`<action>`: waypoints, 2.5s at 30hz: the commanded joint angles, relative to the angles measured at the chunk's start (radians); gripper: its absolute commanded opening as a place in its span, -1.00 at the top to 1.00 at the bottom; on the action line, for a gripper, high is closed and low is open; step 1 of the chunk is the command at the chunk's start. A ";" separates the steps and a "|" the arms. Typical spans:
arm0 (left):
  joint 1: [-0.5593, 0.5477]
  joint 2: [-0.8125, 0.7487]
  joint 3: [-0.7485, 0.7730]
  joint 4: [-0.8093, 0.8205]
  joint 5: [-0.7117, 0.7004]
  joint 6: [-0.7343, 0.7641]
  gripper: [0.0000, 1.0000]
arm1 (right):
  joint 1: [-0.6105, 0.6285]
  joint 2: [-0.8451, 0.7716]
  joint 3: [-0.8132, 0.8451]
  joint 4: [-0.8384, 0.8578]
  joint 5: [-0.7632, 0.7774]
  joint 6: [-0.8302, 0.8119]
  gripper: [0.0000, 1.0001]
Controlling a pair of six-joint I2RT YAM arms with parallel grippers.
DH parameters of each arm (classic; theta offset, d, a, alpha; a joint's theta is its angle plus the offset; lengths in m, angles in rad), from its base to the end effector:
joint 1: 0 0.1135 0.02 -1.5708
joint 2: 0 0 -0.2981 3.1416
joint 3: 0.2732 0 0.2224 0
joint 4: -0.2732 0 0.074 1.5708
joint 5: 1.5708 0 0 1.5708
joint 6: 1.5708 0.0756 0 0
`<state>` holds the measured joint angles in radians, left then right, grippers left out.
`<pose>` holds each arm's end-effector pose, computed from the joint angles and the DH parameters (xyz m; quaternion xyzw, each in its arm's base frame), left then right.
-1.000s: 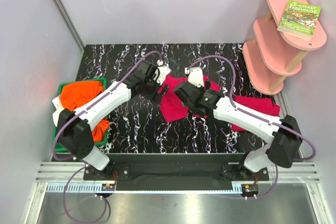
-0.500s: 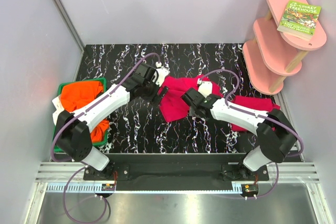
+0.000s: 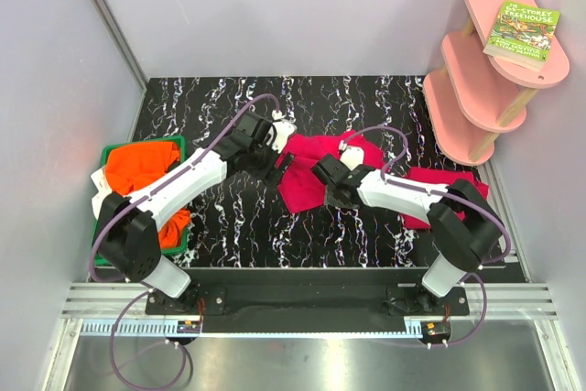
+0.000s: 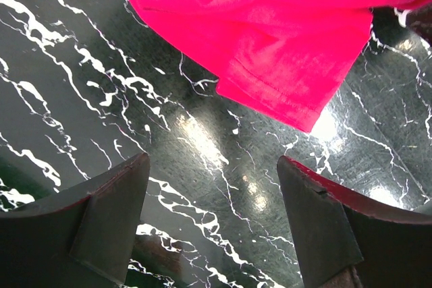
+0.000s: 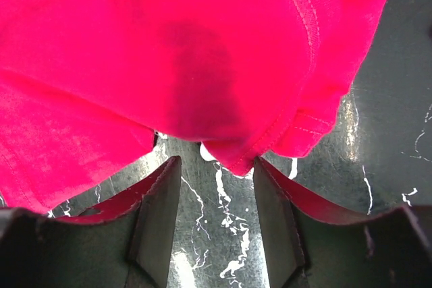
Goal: Fold and stack the t-shirts
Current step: Flatten out the tshirt
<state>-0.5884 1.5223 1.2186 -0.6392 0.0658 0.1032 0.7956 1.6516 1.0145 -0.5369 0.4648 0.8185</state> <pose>0.2598 -0.1793 0.2835 0.3318 0.8909 -0.1045 0.2921 0.2388 0.1953 0.2009 0.0563 0.9534 -0.0176 0.2957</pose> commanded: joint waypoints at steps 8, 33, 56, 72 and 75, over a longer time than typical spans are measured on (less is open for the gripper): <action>0.002 -0.027 -0.048 0.032 0.003 0.003 -0.63 | -0.035 -0.004 -0.028 0.038 -0.003 0.047 0.71; -0.140 0.087 -0.011 0.041 0.072 -0.019 -0.57 | -0.035 -0.259 0.167 -0.086 0.210 -0.108 1.00; -0.177 0.328 0.048 0.032 0.035 -0.027 -0.09 | -0.036 -0.305 0.145 -0.101 0.212 -0.111 1.00; -0.179 0.363 0.078 0.030 0.023 -0.034 -0.22 | -0.036 -0.311 0.130 -0.103 0.202 -0.124 1.00; -0.177 0.393 0.094 0.024 0.025 -0.036 -0.16 | -0.035 -0.309 0.130 -0.103 0.202 -0.130 1.00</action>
<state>-0.7650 1.8828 1.2640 -0.6300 0.1001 0.0734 0.7647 1.3624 1.1351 -0.6365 0.6380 0.7033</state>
